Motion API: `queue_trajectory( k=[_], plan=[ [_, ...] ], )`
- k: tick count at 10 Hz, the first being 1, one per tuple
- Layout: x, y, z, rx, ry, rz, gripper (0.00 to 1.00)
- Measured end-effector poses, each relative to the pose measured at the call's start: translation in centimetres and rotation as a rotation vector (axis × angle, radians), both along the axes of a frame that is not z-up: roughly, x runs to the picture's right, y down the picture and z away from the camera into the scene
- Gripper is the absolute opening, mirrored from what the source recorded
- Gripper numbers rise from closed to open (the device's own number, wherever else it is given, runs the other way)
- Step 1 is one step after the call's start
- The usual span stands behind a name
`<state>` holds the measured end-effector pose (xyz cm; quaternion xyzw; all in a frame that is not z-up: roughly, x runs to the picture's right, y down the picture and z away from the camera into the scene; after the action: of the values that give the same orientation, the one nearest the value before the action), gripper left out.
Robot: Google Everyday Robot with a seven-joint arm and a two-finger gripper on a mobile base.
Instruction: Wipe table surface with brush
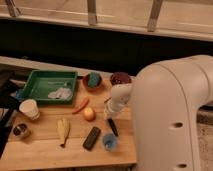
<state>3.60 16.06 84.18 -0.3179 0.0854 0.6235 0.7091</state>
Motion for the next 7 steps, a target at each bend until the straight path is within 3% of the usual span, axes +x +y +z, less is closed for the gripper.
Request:
queue_trajectory(
  k=[4, 7],
  plan=[
    [5.3, -1.3, -2.3, 0.043, 0.073, 0.020, 0.00],
    [8.5, -4.2, -2.5, 0.087, 0.109, 0.061, 0.00]
  ],
)
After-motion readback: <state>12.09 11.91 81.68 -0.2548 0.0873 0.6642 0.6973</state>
